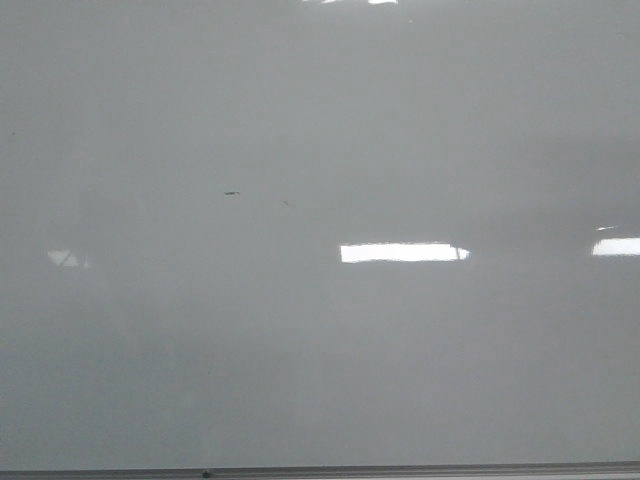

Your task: Write number 7 on whiteboard

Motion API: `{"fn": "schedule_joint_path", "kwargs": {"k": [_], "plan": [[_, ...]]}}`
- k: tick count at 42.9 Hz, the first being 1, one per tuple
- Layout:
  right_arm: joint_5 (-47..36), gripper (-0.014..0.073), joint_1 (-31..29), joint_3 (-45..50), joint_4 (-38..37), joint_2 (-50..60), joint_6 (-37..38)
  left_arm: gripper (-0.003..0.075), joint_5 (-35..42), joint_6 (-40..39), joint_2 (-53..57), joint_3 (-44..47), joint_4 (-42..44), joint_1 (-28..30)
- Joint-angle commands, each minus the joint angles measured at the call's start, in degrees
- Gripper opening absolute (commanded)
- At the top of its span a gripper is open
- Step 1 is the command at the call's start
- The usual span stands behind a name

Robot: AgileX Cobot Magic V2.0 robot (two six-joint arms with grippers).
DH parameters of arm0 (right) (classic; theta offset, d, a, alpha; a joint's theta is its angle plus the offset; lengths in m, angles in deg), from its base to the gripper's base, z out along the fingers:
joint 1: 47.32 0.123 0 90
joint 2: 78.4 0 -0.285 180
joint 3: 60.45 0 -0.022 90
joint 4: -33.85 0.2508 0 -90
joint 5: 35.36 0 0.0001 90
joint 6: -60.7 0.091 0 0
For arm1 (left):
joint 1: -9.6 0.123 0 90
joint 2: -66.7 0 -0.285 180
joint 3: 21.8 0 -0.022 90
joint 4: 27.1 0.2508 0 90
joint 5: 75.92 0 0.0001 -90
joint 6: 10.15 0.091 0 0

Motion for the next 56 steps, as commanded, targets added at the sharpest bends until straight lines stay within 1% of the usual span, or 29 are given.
{"fn": "schedule_joint_path", "kwargs": {"k": [1,8,10,12,14,15,16,17,18,19,22,24,25,26,29,34,37,41,44,48,52,56], "plan": [[-2.8,-0.0066,-0.2,-3.5,0.4,-5.1,-0.1,-0.002,1.4,-0.5,-6.6,-3.5,0.0,0.0],[-2.7,-0.0066,-0.2,-3.4,0.4,-7.8,-0.1,-0.0019,3.2,-0.5,-10.9,-3.7,0.0,0.0],[-2.7,-0.0063,-0.2,-3.4,0.4,-7.9,-0.1,0.0001,3.4,-0.5,-11.4,-3.7,0.0,0.0],[-2.7,-0.0046,-0.2,-3.4,0.4,-7.9,-0.1,0.0049,3.4,-0.5,-11.5,-3.7,0.3,0.0],[-2.7,-0.0002,-0.2,-3.4,0.4,-7.9,-0.1,0.013,3.4,-0.5,-11.7,-3.6,1.1,0.0],[-2.7,0.004,-0.2,-3.4,0.4,-7.9,-0.1,0.0181,3.4,-0.5,-11.8,-3.6,1.5,0.0],[-2.7,0.008,-0.2,-3.4,0.4,-7.9,-0.1,0.0239,3.4,-0.5,-11.8,-3.5,2.0,0.0],[-2.7,0.0125,-0.2,-3.4,0.4,-7.9,-0.1,0.0323,3.4,-0.5,-11.8,-3.4,2.6,0.0],[-2.7,0.0176,-0.2,-3.4,0.4,-7.9,-0.1,0.039,3.4,-0.5,-11.8,-3.4,2.9,0.0],[-2.7,0.0252,-0.2,-3.4,0.4,-7.9,-0.1,0.0455,3.4,-0.5,-11.8,-3.2,3.2,0.0],[-2.6,0.0429,-0.2,-3.4,0.4,-7.9,-0.1,0.0632,3.5,-0.5,-11.8,-3.2,3.3,0.0],[-2.5,0.0539,-0.2,-3.4,0.4,-7.9,-0.1,0.0694,3.5,-0.5,-11.8,-3.2,3.3,0.0],[-2.5,0.0564,-0.2,-3.4,0.4,-7.9,-0.1,0.0706,3.5,-0.5,-11.8,-3.2,3.3,0.0],[-2.5,0.0605,-0.2,-3.4,0.4,-7.9,-0.1,0.07,3.5,-0.5,-11.8,-3.2,3.3,0.0],[-2.4,0.0657,-0.2,-3.4,0.4,-7.9,-0.1,0.067,3.6,-0.5,-11.8,-3.2,2.6,0.0],[-2.4,0.0653,-0.2,-3.4,0.4,-7.9,-0.1,0.0618,3.1,-0.5,-13.1,-3.2,0.6,0.0],[-2.4,0.0653,-0.2,-3.4,0.4,-7.9,-0.1,0.0594,1.9,-0.5,-16.0,-3.4,0.0,0.0],[-2.4,0.0653,-0.2,-3.4,0.4,-7.9,-0.1,0.0579,-0.4,-2.9,-22.1,-4.5,-0.4,0.1],[-2.4,0.0653,-0.2,-3.4,0.4,-7.9,-0.1,0.0579,-2.6,-5.7,-28.7,-6.1,-0.4,0.9],[-2.4,0.0653,-0.2,-3.4,0.4,-7.9,-0.1,0.0579,-5.5,-5.9,-38.3,-9.4,-0.4,3.0],[-2.3,0.0653,0.0,-3.4,0.4,-7.9,-0.1,0.0579,-5.4,-5.9,-44.8,-12.2,-0.4,5.4],[-2.3,0.0653,0.0,-3.4,0.4,-7.9,-0.1,0.0575,-3.1,-5.9,-50.9,-13.9,-0.4,7.0]]}}
